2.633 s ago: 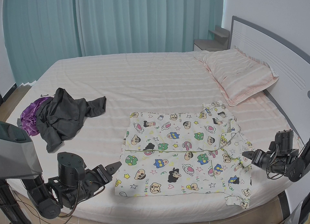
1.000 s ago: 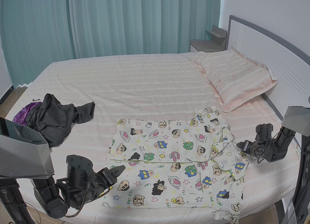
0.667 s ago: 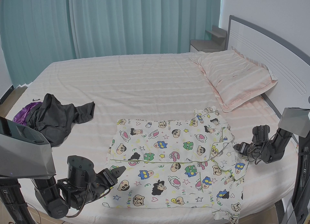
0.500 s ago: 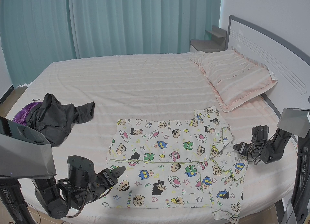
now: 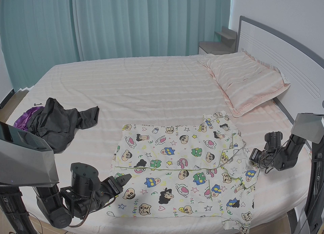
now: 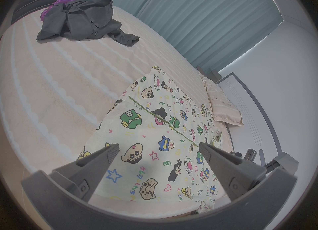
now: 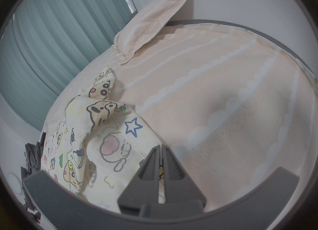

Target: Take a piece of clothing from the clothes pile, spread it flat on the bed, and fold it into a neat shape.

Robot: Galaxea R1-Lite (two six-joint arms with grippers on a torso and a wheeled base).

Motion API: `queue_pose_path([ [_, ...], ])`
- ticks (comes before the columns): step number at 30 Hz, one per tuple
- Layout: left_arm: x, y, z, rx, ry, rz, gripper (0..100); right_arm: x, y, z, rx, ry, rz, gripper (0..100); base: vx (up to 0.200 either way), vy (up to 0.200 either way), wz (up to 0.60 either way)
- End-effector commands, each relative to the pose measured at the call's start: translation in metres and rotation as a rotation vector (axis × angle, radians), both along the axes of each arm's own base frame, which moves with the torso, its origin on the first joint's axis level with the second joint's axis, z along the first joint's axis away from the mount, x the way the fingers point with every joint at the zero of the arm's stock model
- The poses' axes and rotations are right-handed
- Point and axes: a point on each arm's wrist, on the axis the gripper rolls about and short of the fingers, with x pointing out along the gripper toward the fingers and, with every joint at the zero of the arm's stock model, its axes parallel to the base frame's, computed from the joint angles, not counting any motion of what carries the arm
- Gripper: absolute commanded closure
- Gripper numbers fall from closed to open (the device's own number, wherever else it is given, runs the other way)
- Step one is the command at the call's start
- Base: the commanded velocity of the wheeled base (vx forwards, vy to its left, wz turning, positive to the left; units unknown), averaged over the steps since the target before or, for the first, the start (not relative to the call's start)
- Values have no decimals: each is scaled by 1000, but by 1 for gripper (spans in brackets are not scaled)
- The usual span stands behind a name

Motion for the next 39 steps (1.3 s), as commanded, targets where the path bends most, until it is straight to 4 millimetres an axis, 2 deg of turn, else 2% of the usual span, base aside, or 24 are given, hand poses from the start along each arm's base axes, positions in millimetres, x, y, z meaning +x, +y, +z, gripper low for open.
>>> queue_pose_path([
  [1, 0, 0, -1, 1, 2, -1, 0, 0, -6, 8, 22, -21, -27, 100, 0, 0, 0],
  [7, 0, 0, -1, 1, 2, -1, 0, 0, -17, 24, 67, -70, -78, 100, 0, 0, 0],
  [15, 0, 0, -1, 1, 2, -1, 0, 1, -39, 28, 63, -99, -133, 100, 0, 0, 0],
  [19, 0, 0, -1, 1, 2, -1, 0, 2, -44, 28, 62, -104, -145, 100, 0, 0, 0],
  [25, 0, 0, -1, 1, 2, -1, 0, 0, -41, 30, 104, -101, -90, 100, 0, 0, 0],
  [26, 0, 0, -1, 1, 2, -1, 0, 0, -40, 31, 125, -105, -70, 0, 0, 0, 0],
  [30, 0, 0, -1, 0, 2, 0, 0, -3, -38, 25, 180, -91, 28, 0, 0, 0, 0],
  [37, 0, 0, 0, -1, 1, 1, 0, -2, -47, 23, 211, -115, 197, 0, 0, 0, 0],
  [39, 0, 0, 0, -1, 1, 1, 0, 4, -50, 15, 196, -107, 241, 0, 0, 0, 0],
])
